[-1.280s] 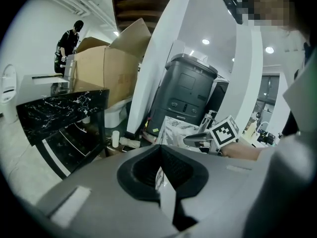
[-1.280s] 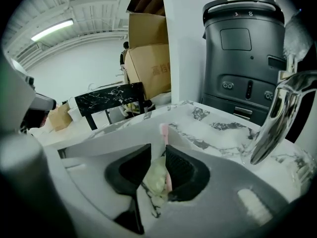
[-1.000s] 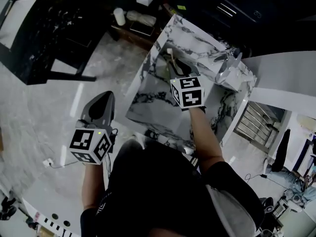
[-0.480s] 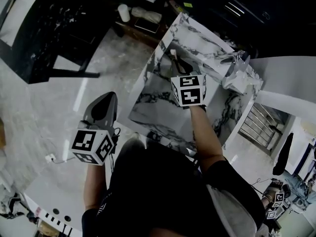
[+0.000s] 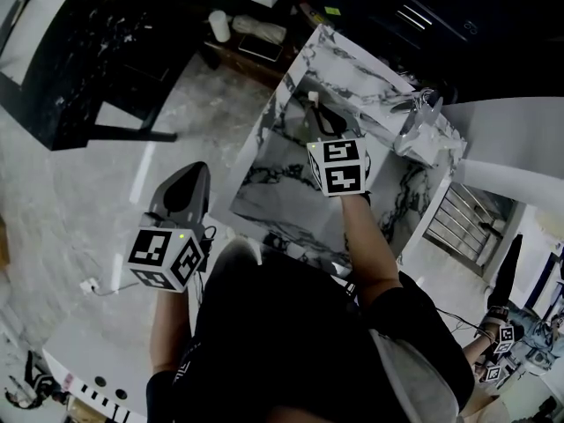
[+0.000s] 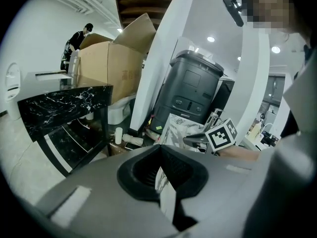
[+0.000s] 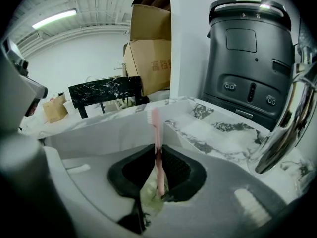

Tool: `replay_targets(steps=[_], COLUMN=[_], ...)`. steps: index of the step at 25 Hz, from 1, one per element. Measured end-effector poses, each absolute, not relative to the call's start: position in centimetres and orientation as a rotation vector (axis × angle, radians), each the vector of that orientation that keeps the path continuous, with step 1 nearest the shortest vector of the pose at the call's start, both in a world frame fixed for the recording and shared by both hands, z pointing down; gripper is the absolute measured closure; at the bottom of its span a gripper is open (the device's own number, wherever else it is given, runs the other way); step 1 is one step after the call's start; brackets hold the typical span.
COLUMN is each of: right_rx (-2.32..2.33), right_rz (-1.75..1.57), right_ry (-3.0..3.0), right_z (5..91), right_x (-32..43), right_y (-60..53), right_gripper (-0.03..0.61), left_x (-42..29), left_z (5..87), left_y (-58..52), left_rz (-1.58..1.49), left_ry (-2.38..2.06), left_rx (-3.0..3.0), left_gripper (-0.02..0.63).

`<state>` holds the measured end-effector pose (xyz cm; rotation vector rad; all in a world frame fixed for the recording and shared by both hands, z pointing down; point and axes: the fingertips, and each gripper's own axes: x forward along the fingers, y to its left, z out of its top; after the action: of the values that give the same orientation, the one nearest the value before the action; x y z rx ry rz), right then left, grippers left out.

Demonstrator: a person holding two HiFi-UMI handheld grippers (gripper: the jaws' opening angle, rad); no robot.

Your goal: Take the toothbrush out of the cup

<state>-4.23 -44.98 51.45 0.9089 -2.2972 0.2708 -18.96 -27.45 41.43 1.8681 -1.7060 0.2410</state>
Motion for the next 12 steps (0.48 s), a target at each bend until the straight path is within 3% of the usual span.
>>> replay_targets(steps=[12], right_rx=[1.065], right_rz=[0.158], right_ry=[-2.349], right_z=[44.8], right_x=[-3.3], right_y=[-43.0], right_gripper=[0.529], left_x=[-19.5], left_z=[39.6], left_y=[-26.6], left_rz=[0.189], left_ry=[-1.647], left_rx=[1.976], left_gripper=[0.598])
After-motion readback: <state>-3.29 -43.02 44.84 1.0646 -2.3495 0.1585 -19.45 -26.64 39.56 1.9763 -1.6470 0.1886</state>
